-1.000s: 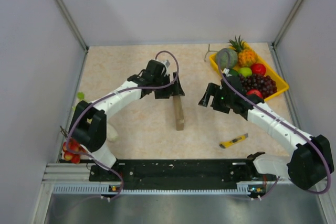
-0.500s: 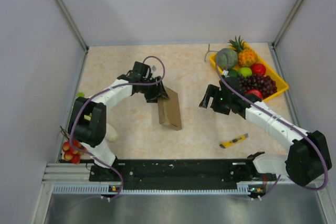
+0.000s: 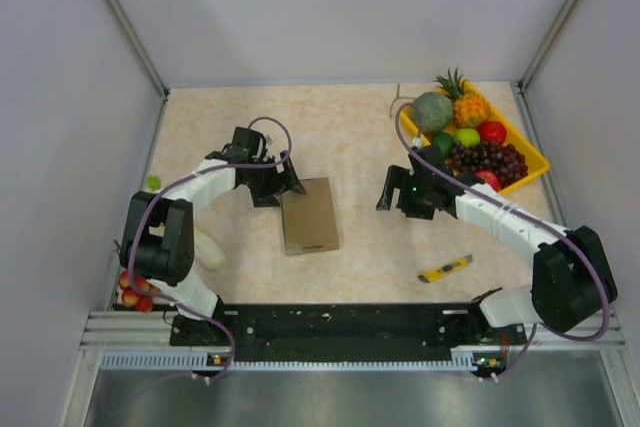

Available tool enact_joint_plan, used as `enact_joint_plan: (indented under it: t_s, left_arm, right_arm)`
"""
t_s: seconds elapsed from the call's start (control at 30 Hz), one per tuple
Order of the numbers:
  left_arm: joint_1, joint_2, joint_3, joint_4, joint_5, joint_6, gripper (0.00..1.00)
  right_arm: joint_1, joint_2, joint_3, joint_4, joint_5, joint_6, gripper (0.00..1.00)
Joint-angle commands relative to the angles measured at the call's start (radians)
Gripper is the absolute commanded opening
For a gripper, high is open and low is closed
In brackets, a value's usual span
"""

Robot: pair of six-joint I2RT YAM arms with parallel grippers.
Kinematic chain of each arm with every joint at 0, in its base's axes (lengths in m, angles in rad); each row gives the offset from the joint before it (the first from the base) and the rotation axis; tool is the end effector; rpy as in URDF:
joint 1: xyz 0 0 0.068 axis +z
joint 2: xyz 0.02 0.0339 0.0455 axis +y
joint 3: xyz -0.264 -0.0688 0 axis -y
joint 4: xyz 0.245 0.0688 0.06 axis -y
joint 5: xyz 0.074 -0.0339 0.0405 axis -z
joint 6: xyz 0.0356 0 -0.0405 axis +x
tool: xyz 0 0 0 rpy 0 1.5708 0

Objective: Unpack the express box

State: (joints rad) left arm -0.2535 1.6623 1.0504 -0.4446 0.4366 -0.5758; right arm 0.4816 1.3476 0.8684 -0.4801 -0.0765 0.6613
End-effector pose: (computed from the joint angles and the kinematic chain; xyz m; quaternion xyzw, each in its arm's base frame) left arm 0.3170 -0.0977 0.1923 -0.0971 0.9408 -0.2917 0.1429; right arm 0.2376 0.1272 0.2216 0.0740 0.9501 0.1934 0.2333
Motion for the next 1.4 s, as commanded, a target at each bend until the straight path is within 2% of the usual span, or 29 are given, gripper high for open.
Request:
enact_joint_plan:
  t_s: [0.0,0.07,0.2,0.23,0.33,0.5,0.63,0.8,0.93,1.03,1.17,1.23,1.27,1.37]
  left_arm:
    - [0.023,-0.073,-0.001,-0.081,-0.194,0.011,0.90]
    - [0.028,-0.094,-0.016,-0.086,-0.232,0.002,0.90]
    - [0.031,-0.124,-0.064,-0.065,-0.213,-0.025,0.88]
    - [0.033,-0.130,-0.072,-0.051,-0.204,-0.029,0.85]
    - [0.033,-0.141,-0.104,-0.010,-0.153,-0.047,0.78]
    - [0.033,-0.134,-0.191,0.095,0.000,-0.096,0.75]
    - [0.031,-0.110,-0.237,0.188,0.071,-0.139,0.73]
    - [0.017,-0.078,-0.234,0.257,0.125,-0.156,0.61]
    - [-0.036,-0.038,-0.207,0.262,0.143,-0.151,0.55]
    - [-0.064,-0.016,-0.179,0.247,0.128,-0.139,0.55]
    - [-0.064,-0.047,-0.113,0.136,-0.025,-0.095,0.56]
    - [-0.064,-0.114,-0.110,0.104,-0.139,-0.081,0.59]
    - [-0.064,-0.139,-0.119,0.092,-0.162,-0.066,0.62]
    - [-0.070,-0.242,-0.171,0.098,-0.197,-0.038,0.65]
  right_arm:
    - [0.027,0.038,0.080,0.024,0.007,-0.074,0.82]
    - [0.047,0.064,0.096,0.026,0.021,-0.084,0.82]
    - [0.115,0.113,0.126,0.054,0.034,-0.149,0.80]
    - [0.147,0.122,0.130,0.063,0.032,-0.158,0.80]
    - [0.207,0.159,0.144,0.104,0.003,-0.193,0.76]
    - [0.293,0.226,0.164,0.150,-0.025,-0.233,0.71]
    - [0.318,0.269,0.172,0.181,-0.048,-0.209,0.69]
    - [0.318,0.285,0.175,0.187,-0.028,-0.181,0.68]
    - [0.318,0.266,0.161,0.172,0.026,-0.167,0.68]
    - [0.316,0.249,0.155,0.149,0.072,-0.170,0.68]
    - [0.273,0.213,0.172,0.112,0.158,-0.152,0.68]
    - [0.243,0.200,0.190,0.113,0.149,-0.143,0.68]
    - [0.220,0.203,0.204,0.117,0.141,-0.147,0.67]
    - [0.195,0.246,0.279,0.115,0.129,-0.189,0.62]
